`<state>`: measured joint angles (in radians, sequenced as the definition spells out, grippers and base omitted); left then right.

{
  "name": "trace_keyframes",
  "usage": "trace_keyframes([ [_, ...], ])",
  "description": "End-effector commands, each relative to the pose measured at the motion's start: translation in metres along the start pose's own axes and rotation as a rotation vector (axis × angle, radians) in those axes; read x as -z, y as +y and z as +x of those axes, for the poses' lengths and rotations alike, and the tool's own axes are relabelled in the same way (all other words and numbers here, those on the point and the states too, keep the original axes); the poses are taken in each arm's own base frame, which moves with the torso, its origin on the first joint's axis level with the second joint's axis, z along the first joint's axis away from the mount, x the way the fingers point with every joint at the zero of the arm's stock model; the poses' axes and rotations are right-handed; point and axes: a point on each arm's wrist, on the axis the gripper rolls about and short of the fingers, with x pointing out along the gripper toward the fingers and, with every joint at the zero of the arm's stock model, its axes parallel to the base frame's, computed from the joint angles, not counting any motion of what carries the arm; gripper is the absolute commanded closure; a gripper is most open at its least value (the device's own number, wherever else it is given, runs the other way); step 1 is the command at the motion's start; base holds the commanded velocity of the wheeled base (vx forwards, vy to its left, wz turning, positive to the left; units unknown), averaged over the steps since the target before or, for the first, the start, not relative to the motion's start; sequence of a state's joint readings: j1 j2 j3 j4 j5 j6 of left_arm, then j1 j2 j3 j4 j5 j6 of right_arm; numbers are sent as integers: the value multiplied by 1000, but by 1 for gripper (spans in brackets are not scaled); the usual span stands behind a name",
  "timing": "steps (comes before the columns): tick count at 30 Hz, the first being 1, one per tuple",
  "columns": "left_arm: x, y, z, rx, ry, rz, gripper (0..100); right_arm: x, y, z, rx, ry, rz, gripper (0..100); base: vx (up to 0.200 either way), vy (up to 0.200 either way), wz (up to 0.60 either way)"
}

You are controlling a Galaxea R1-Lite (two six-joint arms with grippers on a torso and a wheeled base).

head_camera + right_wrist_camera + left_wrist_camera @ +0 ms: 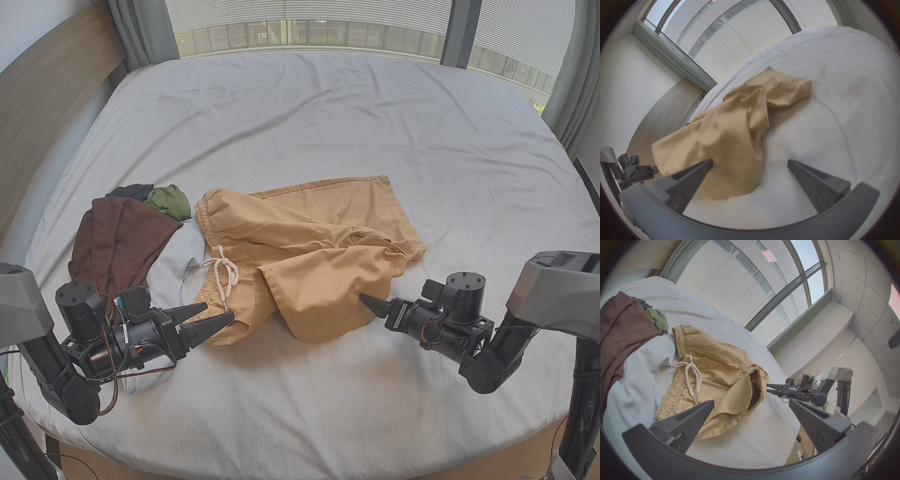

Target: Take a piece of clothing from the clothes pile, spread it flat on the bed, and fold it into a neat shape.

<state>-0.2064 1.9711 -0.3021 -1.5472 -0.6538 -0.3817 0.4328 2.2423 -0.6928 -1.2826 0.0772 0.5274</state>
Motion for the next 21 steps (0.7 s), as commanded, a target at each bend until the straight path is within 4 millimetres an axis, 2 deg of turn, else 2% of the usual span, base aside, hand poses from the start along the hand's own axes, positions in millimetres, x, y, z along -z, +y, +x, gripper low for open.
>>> trace_keyframes([
  [1,0,0,0,-1,-1,0,0,28,-5,18,-7,69,1,0,0,0,0],
  [10,-1,0,-1,-2,-6,2,0,38,14,39,-104,81,81,0,0,0,0],
  [17,-1,0,-2,-4,-5,1,0,49,14,48,-121,79,98,0,0,0,0],
  [21,-1,0,-3,-5,-6,1,0,49,14,48,-149,40,117,0,0,0,0],
])
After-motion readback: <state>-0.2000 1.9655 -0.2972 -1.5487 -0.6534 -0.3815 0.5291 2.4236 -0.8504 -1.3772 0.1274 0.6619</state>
